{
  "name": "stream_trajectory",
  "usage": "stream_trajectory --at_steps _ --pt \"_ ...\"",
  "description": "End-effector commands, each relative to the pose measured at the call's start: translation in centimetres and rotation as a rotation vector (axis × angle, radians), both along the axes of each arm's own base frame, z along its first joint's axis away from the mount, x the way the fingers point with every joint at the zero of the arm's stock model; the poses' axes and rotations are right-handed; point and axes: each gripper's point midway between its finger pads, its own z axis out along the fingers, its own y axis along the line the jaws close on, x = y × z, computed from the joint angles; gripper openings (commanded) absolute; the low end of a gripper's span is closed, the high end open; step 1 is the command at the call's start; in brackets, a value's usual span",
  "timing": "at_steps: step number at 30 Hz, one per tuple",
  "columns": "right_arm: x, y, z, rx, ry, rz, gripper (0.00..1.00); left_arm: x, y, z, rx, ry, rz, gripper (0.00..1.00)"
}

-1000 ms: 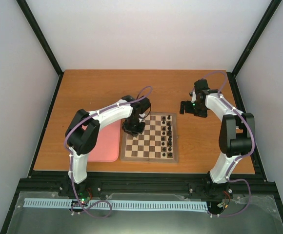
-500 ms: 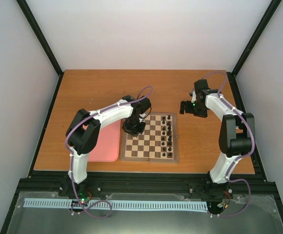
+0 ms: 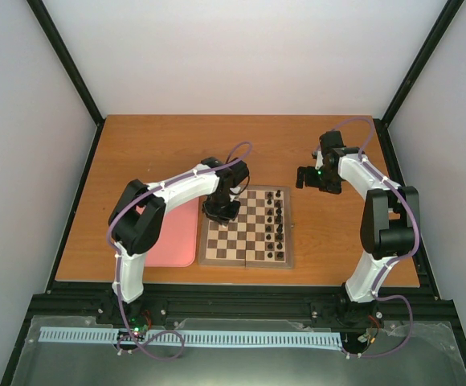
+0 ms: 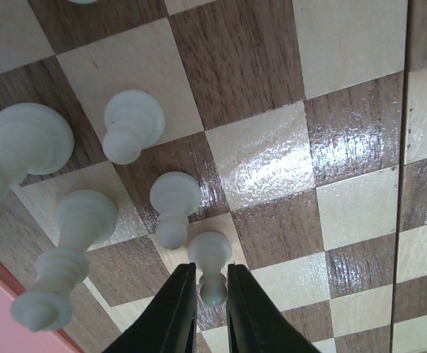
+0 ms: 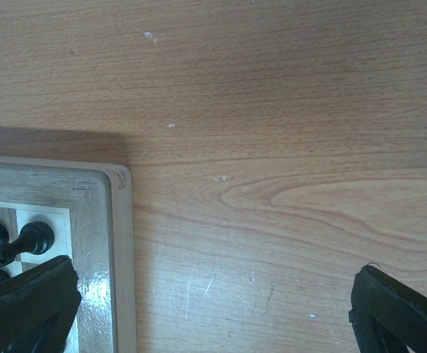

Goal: Set up the chess pieces on the board
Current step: Place the chess piece on the chessboard.

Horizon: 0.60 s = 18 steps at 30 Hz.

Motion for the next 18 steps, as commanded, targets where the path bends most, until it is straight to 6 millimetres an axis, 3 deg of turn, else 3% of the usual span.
stream_trajectory --at_steps 1,18 --pt "0.22 -0.66 0.64 -0.012 -0.024 -0.014 1.00 -0.25 -0.57 0.13 -0.016 -0.004 -0.023 0.14" --pt "0.19 -0.54 0.56 -0.004 -0.024 -0.012 1.00 -0.52 -0.09 0.35 -0.005 -0.008 -0.018 0.17"
